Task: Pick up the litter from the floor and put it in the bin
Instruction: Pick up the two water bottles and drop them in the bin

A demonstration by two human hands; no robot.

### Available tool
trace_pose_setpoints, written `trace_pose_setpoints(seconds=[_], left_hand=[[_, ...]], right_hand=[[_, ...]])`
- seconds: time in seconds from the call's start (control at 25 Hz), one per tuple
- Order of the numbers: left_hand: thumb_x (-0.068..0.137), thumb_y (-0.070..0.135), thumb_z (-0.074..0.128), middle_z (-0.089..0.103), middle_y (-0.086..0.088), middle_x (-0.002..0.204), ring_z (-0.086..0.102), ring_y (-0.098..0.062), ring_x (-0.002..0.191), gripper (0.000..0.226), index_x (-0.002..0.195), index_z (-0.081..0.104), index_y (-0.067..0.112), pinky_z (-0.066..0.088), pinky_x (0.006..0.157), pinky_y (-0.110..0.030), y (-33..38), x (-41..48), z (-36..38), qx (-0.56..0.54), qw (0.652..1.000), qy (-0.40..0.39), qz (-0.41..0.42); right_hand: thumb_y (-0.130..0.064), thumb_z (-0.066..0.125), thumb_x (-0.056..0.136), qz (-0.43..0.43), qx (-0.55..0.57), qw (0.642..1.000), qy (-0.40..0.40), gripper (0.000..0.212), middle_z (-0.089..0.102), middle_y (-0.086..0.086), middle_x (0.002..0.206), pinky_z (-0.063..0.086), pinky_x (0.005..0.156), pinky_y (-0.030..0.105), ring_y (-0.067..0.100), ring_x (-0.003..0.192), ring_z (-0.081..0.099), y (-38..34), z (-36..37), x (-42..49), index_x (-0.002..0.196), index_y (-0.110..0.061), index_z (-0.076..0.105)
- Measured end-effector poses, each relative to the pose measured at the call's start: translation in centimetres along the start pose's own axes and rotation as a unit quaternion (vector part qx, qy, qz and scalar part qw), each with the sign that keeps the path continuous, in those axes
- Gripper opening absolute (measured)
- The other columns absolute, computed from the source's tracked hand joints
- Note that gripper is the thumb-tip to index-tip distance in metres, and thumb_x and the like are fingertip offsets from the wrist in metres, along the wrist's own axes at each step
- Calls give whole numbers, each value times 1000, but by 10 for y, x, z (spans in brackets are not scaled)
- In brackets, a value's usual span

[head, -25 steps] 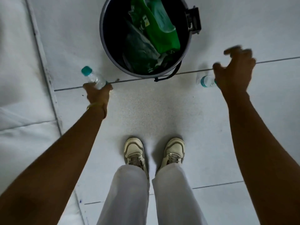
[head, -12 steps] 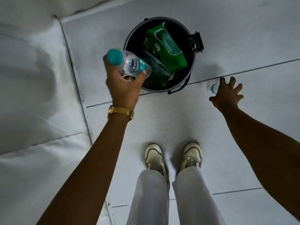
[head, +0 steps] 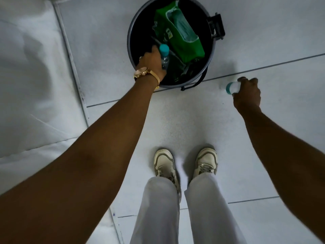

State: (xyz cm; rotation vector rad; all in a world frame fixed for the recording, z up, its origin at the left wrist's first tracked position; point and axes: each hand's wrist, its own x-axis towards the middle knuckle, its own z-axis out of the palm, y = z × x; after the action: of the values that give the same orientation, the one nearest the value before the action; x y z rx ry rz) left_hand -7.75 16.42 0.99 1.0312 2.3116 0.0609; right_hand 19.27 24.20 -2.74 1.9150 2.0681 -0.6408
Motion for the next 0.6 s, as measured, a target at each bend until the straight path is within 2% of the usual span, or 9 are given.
trace_pose_setpoints(seconds=[0.08, 0.16, 0.24, 0.32, 0.4, 0.44, 0.52, 0.6], left_hand=[[74, 19, 80, 49, -24, 135, 51, -42, 123, 85, 140, 28, 4, 47, 102, -47, 6, -1, -10, -15, 999, -31, -30], [68, 18, 85, 45, -25, 137, 48, -43, 124, 97, 142, 25, 6, 47, 103, -49, 12, -12, -27, -40, 999, -22, -30], [68, 15, 84, 44, -24, 137, 48, -43, 122, 95, 142, 26, 8, 48, 99, -51, 13, -29, -43, -53, 998, 23, -9], [71, 11, 79, 45, -24, 136, 49, -43, 120, 88, 142, 28, 10, 50, 94, -52, 7, -50, -53, -66, 995, 71, 0], [72, 9, 77, 47, -24, 133, 50, -42, 117, 84, 142, 30, 10, 51, 92, -52, -4, -69, -57, -80, 992, 100, -13], [72, 9, 77, 48, -23, 132, 51, -41, 116, 83, 141, 31, 11, 52, 91, -51, -11, -76, -57, -86, 991, 104, -23], [73, 11, 78, 48, -22, 132, 50, -39, 117, 81, 140, 31, 11, 52, 90, -49, -26, -83, -56, -89, 990, 96, -43], [75, 11, 76, 47, -21, 133, 49, -39, 119, 79, 141, 31, 11, 50, 91, -47, -38, -84, -52, -83, 992, 86, -47]], right_hand=[[-7, 69, 85, 45, 123, 991, 36, 52, 47, 19, 133, 46, 102, 45, 39, 117, 56, -10, -31, -21, 133, -11, 50], [-19, 73, 82, 48, 233, 968, 86, 54, 53, 14, 131, 51, 100, 45, 32, 113, 60, -24, -73, -49, 132, -17, 53], [-27, 77, 79, -5, 318, 940, 124, 55, 57, 10, 126, 59, 88, 42, 26, 107, 65, -49, -119, -80, 128, -21, 55], [-25, 78, 78, -75, 357, 925, 109, 53, 58, 10, 124, 62, 78, 25, 19, 104, 64, -82, -150, -101, 127, -21, 56], [-19, 77, 79, -136, 309, 940, 54, 52, 59, 10, 124, 54, 71, 4, 13, 101, 61, -121, -157, -109, 127, -16, 57], [-18, 77, 79, -163, 265, 950, 17, 53, 59, 10, 124, 52, 74, 4, 13, 103, 61, -139, -151, -105, 127, -14, 57], [-18, 75, 80, -210, 160, 963, -57, 53, 58, 14, 127, 54, 86, 25, 23, 109, 61, -169, -131, -90, 128, -12, 55], [-17, 74, 81, -238, 58, 964, -106, 51, 56, 18, 129, 52, 95, 38, 32, 113, 59, -188, -106, -67, 128, -10, 55]])
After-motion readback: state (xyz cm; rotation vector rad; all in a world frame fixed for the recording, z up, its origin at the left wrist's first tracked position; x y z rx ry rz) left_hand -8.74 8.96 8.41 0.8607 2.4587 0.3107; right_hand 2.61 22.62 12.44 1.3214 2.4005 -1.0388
